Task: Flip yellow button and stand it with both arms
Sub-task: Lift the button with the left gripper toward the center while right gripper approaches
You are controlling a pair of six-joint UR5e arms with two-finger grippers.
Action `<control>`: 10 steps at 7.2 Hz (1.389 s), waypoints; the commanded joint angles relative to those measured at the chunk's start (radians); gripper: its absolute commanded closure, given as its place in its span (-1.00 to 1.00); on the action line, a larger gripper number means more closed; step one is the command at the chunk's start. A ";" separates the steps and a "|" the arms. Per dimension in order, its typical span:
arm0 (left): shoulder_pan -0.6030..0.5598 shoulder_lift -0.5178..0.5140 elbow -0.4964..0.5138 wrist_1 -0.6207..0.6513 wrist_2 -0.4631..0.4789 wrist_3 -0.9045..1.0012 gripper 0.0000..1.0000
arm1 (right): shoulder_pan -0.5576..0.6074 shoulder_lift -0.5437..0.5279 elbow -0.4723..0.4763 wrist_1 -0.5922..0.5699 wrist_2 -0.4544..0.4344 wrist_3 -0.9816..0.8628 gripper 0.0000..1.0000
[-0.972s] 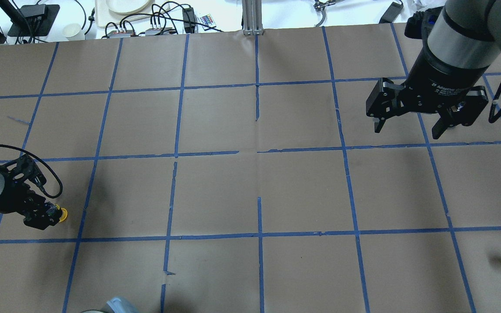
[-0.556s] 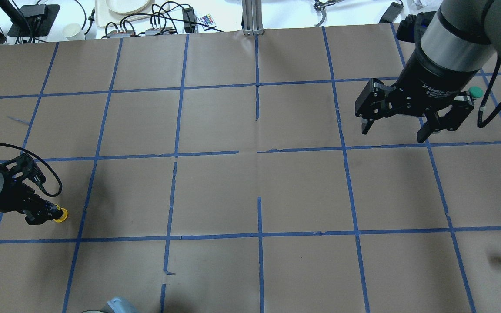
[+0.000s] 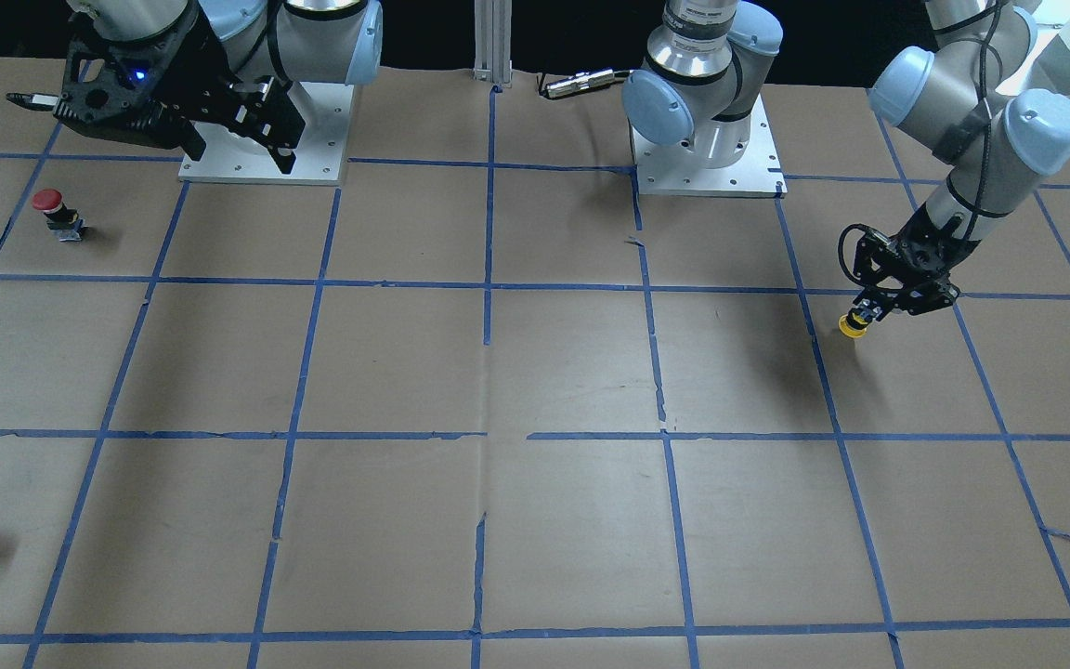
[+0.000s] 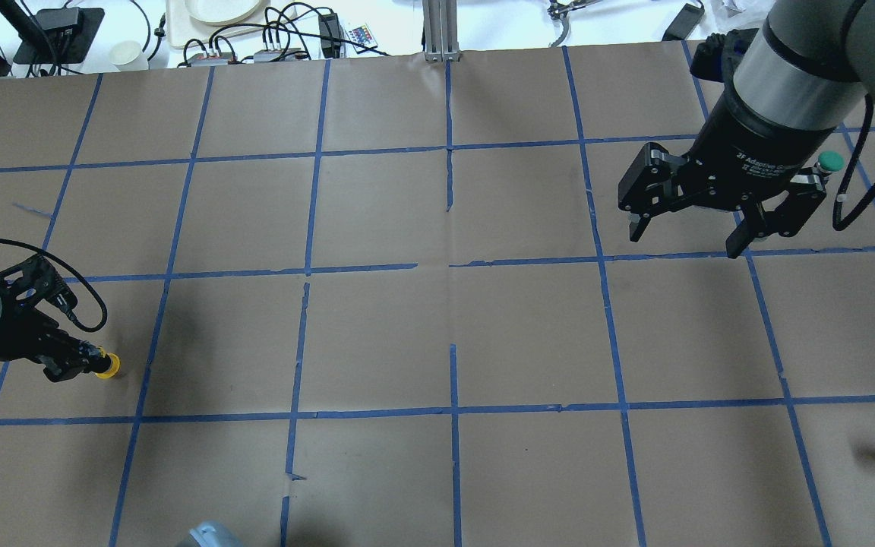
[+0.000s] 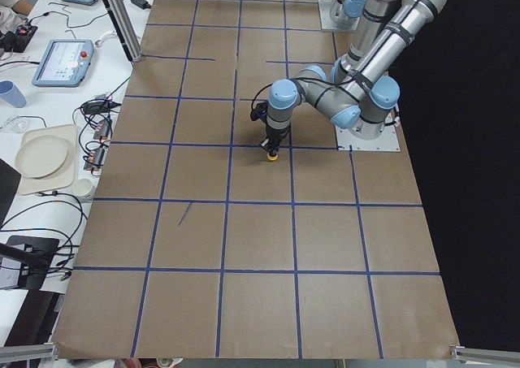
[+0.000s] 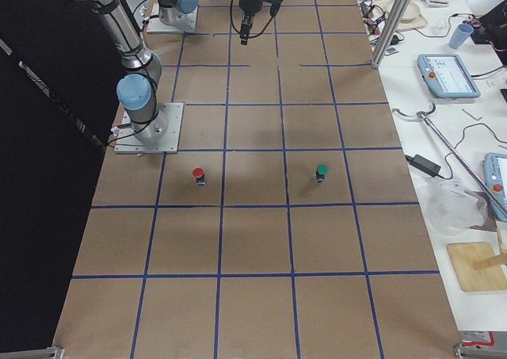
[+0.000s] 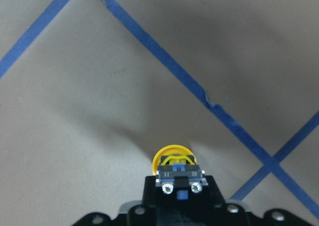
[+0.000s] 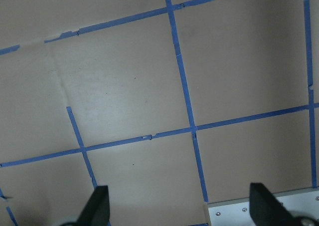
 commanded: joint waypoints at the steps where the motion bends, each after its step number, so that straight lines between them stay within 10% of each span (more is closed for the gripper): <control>1: -0.119 0.081 0.072 -0.271 -0.111 -0.152 0.90 | 0.000 -0.011 -0.001 0.021 0.000 0.001 -1.00; 5: -0.286 0.128 0.091 -0.541 -0.710 -0.522 0.92 | -0.023 -0.009 -0.018 0.041 0.038 0.209 -1.00; 10: -0.581 0.157 0.091 -0.408 -1.301 -1.319 0.97 | -0.239 -0.005 -0.007 0.251 0.565 0.398 -1.00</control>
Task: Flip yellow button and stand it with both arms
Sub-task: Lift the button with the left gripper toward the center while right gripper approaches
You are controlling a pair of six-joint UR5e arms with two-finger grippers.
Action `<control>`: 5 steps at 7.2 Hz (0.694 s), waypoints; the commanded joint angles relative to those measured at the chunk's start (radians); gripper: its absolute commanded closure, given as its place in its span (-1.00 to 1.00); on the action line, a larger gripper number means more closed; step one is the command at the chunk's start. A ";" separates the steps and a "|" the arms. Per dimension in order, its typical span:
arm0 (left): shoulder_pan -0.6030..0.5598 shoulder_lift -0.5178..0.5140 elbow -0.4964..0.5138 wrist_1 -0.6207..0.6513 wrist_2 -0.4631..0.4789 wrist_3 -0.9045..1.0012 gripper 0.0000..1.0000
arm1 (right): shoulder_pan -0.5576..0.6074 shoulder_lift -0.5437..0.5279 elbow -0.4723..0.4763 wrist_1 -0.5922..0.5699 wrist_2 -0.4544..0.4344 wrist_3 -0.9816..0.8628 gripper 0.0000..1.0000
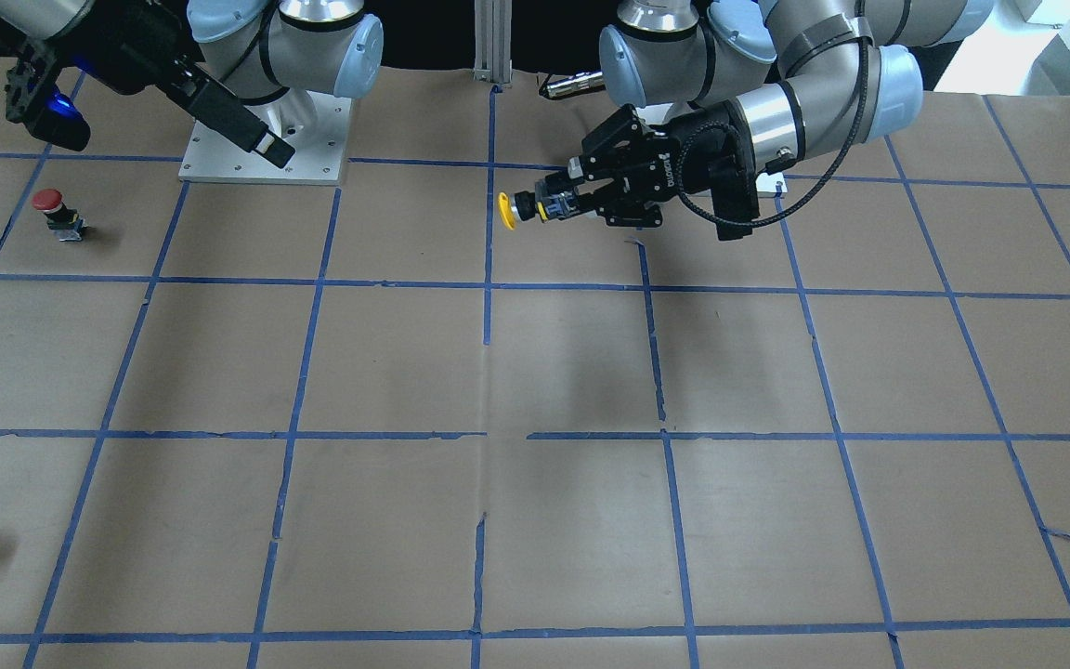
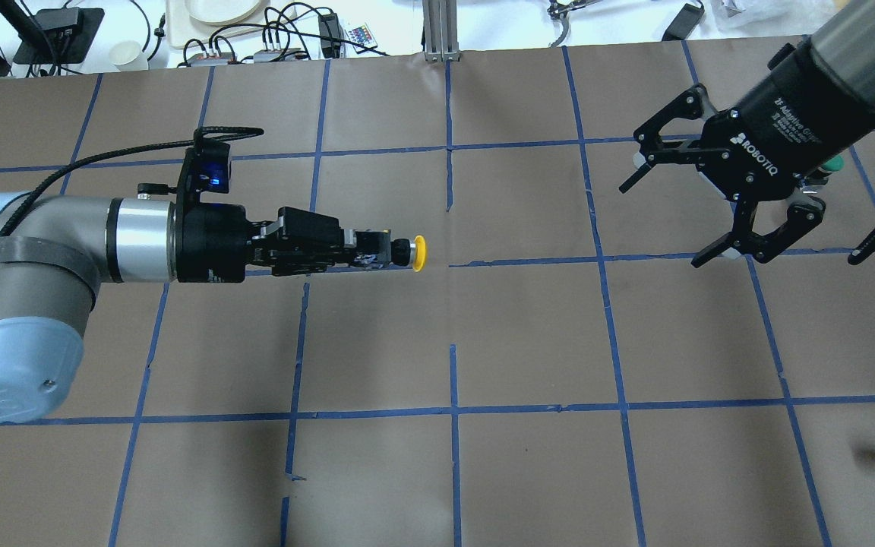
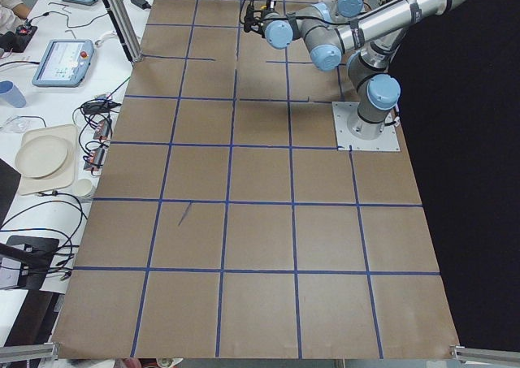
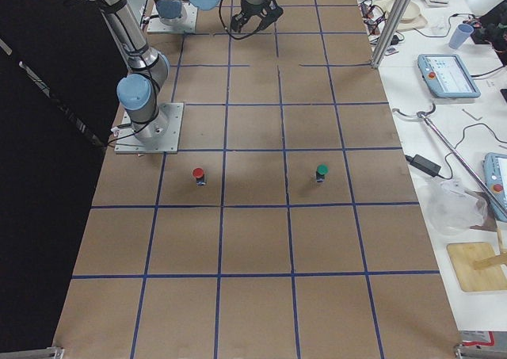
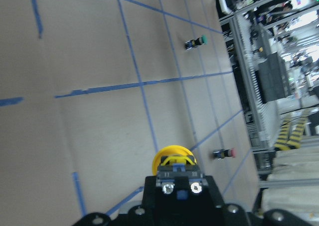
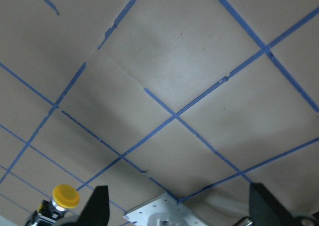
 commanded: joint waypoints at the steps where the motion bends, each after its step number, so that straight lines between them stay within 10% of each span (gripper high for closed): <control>1: -0.081 -0.005 0.000 0.187 -0.153 -0.301 0.98 | -0.036 0.009 0.018 0.076 0.270 0.045 -1.00; 5: -0.127 -0.047 -0.002 0.413 -0.243 -0.521 1.00 | -0.048 0.059 0.019 0.353 0.605 0.074 -1.00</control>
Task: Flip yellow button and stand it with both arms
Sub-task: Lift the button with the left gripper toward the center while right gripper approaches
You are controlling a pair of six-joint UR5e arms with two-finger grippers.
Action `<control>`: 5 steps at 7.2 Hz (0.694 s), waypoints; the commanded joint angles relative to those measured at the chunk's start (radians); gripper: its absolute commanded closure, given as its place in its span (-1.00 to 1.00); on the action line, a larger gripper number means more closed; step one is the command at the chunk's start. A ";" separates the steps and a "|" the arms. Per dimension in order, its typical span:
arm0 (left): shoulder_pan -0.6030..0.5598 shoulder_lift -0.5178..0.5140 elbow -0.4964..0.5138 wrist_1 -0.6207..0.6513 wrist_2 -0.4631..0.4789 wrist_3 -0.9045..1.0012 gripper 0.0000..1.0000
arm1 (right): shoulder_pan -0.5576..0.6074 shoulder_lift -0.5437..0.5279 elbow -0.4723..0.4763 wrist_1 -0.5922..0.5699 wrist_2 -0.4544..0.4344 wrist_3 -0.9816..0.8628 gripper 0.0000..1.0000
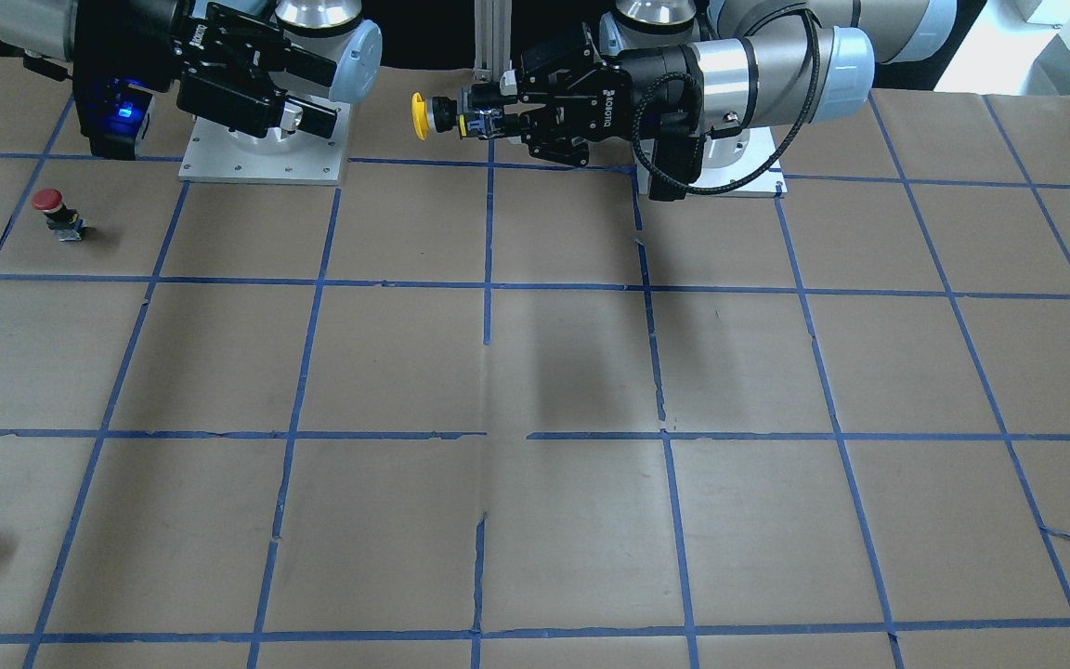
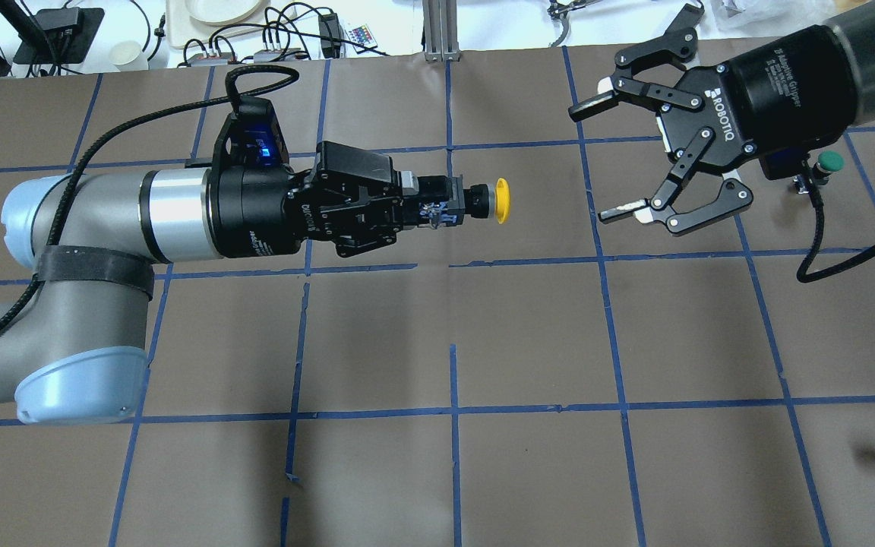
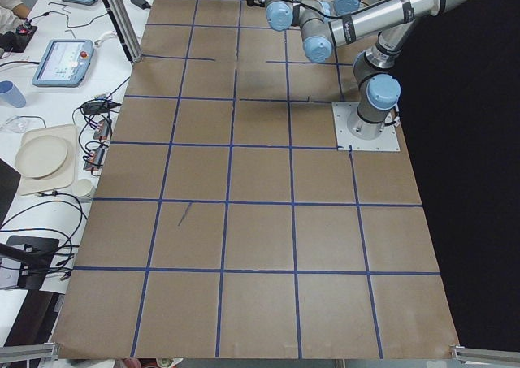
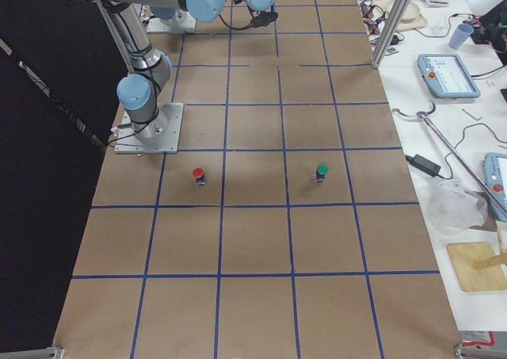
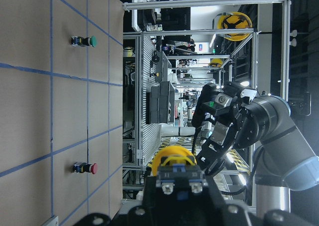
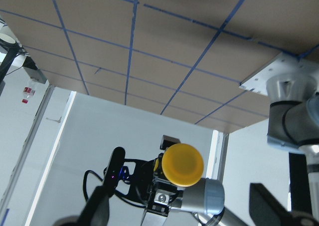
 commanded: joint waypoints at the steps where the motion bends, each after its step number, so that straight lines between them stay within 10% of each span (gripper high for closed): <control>1: -0.005 -0.006 0.000 0.018 -0.049 -0.019 1.00 | -0.003 0.034 0.001 0.139 0.120 -0.009 -1.00; 5: -0.004 -0.009 -0.002 0.018 -0.078 -0.045 1.00 | 0.009 0.002 0.109 0.142 0.200 -0.019 -0.99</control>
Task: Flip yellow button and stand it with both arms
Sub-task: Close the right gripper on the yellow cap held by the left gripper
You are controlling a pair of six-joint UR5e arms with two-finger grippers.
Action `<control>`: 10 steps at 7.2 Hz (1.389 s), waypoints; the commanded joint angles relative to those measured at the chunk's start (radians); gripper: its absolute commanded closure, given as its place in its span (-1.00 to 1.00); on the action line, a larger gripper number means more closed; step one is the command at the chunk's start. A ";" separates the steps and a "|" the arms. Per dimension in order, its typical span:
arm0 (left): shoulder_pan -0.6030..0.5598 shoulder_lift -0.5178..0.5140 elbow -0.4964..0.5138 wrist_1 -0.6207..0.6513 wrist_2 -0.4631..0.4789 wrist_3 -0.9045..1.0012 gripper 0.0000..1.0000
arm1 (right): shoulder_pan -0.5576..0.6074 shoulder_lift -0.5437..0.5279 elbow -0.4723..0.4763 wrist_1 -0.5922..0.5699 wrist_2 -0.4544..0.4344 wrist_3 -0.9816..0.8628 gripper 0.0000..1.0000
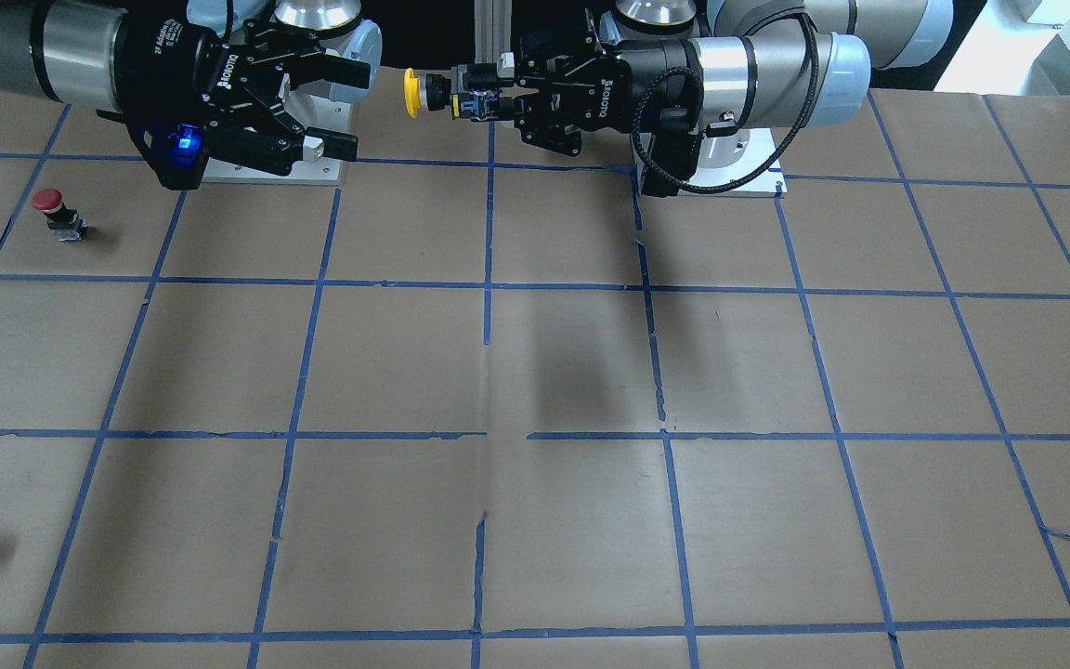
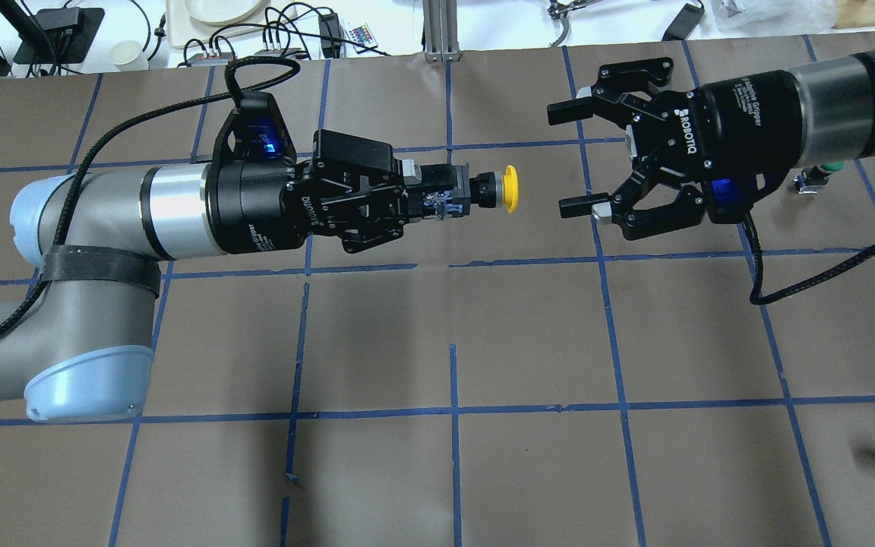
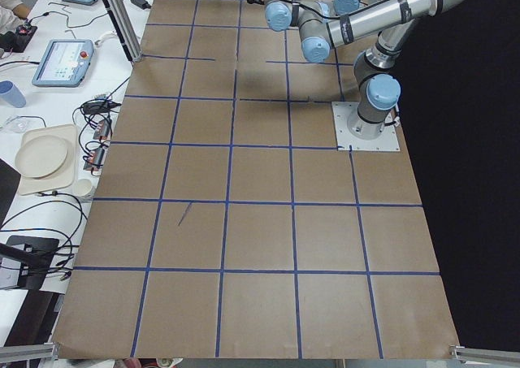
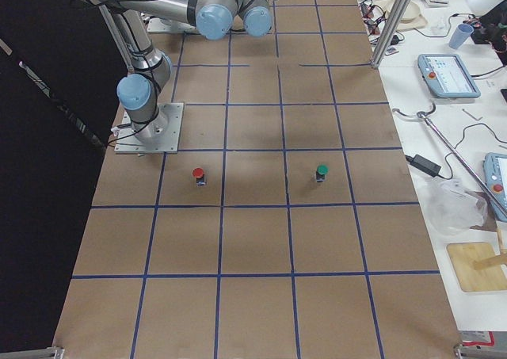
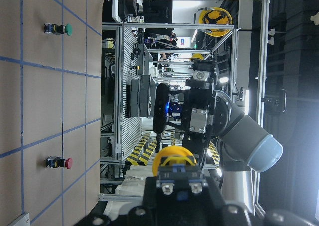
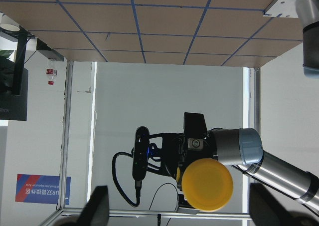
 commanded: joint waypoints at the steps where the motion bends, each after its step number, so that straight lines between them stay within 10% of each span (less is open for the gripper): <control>1: 0.000 -0.003 -0.002 0.001 -0.007 -0.007 1.00 | 0.015 -0.032 0.036 0.013 0.023 -0.007 -0.99; 10: -0.001 -0.014 0.003 0.003 -0.006 -0.010 1.00 | 0.059 -0.073 0.096 0.019 0.099 -0.001 -0.99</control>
